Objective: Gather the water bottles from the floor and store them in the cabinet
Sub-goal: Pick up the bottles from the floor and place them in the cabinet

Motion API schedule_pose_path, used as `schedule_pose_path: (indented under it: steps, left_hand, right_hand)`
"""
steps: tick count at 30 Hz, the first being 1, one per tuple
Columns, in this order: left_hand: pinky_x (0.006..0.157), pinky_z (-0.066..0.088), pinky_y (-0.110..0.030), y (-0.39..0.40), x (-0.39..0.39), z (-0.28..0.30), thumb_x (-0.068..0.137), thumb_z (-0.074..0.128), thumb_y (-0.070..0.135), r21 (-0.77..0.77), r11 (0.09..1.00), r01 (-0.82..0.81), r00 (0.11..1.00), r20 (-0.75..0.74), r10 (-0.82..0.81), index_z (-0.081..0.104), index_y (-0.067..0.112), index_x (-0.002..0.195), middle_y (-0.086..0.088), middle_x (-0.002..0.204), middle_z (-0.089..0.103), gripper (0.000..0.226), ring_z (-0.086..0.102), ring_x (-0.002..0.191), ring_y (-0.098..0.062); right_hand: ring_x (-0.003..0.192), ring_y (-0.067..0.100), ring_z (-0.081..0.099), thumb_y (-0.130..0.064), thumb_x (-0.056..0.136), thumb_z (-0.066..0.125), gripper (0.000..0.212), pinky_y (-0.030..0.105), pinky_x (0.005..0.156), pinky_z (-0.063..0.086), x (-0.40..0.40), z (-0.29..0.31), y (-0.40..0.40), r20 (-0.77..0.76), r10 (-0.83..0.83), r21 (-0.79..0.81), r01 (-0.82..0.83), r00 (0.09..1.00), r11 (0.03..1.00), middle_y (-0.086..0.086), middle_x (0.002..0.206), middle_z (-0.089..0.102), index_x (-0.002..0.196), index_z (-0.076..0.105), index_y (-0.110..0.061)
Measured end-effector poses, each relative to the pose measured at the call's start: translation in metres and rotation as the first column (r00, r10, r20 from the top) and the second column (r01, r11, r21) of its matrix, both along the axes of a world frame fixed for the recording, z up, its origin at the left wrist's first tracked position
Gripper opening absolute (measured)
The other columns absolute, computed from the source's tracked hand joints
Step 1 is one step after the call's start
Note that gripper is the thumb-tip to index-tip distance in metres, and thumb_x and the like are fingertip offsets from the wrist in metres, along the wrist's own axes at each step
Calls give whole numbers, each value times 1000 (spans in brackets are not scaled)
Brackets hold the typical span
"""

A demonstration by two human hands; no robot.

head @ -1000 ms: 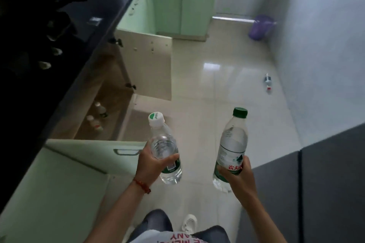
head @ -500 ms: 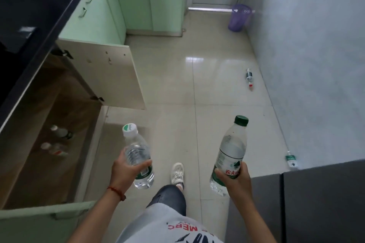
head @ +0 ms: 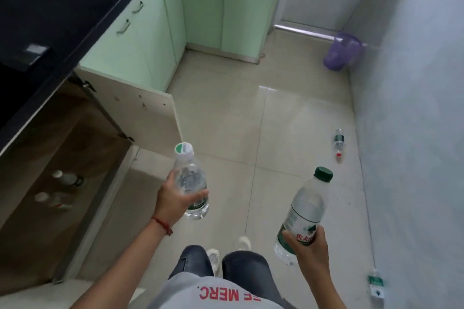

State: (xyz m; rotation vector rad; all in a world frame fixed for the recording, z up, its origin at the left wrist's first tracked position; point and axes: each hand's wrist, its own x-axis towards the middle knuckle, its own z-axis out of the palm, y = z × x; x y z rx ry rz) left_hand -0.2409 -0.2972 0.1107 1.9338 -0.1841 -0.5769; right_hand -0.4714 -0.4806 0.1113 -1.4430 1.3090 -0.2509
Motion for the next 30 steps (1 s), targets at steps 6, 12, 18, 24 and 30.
schedule_pose_path:
  steps: [6, 12, 18, 24, 30]
  left_hand:
    - [80, 53, -27, -23, 27, -4, 39, 80, 46, -5, 969, -247, 968, -41, 246, 53, 13, 119, -7, 106, 67, 91, 65, 96, -21]
    - [82, 50, -27, -9, 3, 2, 40, 80, 38, 65, 781, -621, 777, -84, 624, 54, 21, 111, 6, 93, 65, 78, 63, 88, -11]
    - [88, 47, -32, 27, -52, -1, 36, 73, 51, 180, 513, -840, 509, -70, 858, 55, 22, 113, 1, 102, 67, 85, 62, 98, -20]
    - [87, 46, -33, 64, -84, -5, 37, 75, 50, 261, 285, -922, 278, -64, 958, 55, 25, 105, 2, 97, 65, 75, 60, 97, -20]
    - [87, 49, -34, 107, -65, -22, 34, 72, 53, 243, 197, -950, 179, -94, 979, 53, 32, 101, 8, 93, 65, 72, 61, 95, -19]
  right_hand:
    - [76, 24, 57, -9, 66, 77, 37, 37, 68, 46, 83, -10, -72, -40, 296, 1, -296, 954, 955, 4, 81, 58, 80, 44, -19]
    - [76, 20, 61, -13, 65, 80, 41, 32, 61, 45, 172, -1, -129, -93, 663, -27, -668, 742, 744, 1, 81, 63, 83, 45, -23]
    - [73, 11, 59, -9, 66, 79, 40, 24, 59, 41, 251, 5, -119, -103, 874, -54, -880, 476, 473, -5, 79, 63, 93, 50, -14]
    - [72, 17, 60, -6, 65, 79, 42, 25, 58, 42, 307, -7, -51, -70, 966, -41, -969, 247, 245, -1, 81, 63, 89, 48, -21]
    - [77, 19, 64, -14, 62, 82, 48, 30, 63, 48, 348, -23, 26, -88, 988, -35, -992, 126, 124, 0, 84, 65, 97, 49, -18]
